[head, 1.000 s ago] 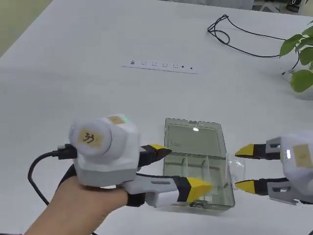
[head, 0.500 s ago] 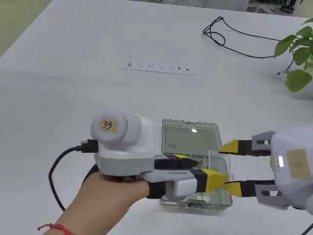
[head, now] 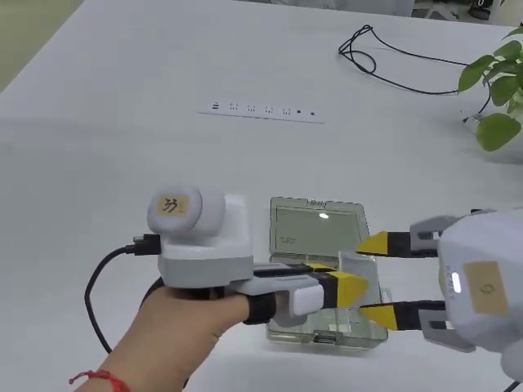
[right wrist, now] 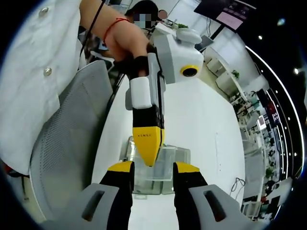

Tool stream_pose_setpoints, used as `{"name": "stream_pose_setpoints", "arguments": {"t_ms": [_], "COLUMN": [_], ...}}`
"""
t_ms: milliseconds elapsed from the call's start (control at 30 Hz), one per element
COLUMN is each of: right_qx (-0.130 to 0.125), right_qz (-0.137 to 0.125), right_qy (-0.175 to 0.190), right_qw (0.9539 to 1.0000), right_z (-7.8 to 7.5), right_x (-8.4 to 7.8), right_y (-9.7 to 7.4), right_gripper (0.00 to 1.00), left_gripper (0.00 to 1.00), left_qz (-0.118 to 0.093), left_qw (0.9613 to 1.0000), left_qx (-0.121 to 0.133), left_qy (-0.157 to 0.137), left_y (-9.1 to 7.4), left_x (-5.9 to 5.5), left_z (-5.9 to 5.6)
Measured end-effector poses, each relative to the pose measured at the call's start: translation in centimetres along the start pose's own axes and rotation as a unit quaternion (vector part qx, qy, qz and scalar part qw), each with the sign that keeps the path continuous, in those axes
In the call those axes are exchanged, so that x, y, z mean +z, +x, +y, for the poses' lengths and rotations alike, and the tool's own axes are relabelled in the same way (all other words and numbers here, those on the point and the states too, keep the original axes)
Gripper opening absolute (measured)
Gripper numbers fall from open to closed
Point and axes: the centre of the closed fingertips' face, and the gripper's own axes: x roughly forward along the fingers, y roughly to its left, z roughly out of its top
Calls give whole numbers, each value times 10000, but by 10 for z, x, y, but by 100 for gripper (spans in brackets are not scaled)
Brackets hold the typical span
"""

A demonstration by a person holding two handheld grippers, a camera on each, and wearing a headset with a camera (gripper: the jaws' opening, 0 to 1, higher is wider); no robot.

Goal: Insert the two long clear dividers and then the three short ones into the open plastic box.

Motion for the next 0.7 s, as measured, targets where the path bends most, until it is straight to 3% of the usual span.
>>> {"name": "stream_pose_setpoints", "arguments": {"t_ms": [133, 533, 667, 700], "right_qx": [2, -81, -80, -83], "right_qz": [17, 64, -8, -111], "right_qy": [-14, -84, 126, 223], "right_qw": [10000, 9999, 9999, 9997], "right_z": [-1, -2, -5, -7], "right_x": [0, 2, 4, 5], "right_y": [0, 0, -3, -5], "right_gripper": [32, 33, 33, 33], "left_gripper": [0, 0, 0, 0], "left_qz": [-21, -147, -116, -98], "left_qw": [10000, 9997, 9999, 9998], "left_qx": [-58, -15, 47, 94], "left_qy": [-36, -197, -39, 161], "left_y": [1, -1, -2, -4], "left_x": [0, 1, 0, -1], "left_z": [-2, 1, 3, 5]}}
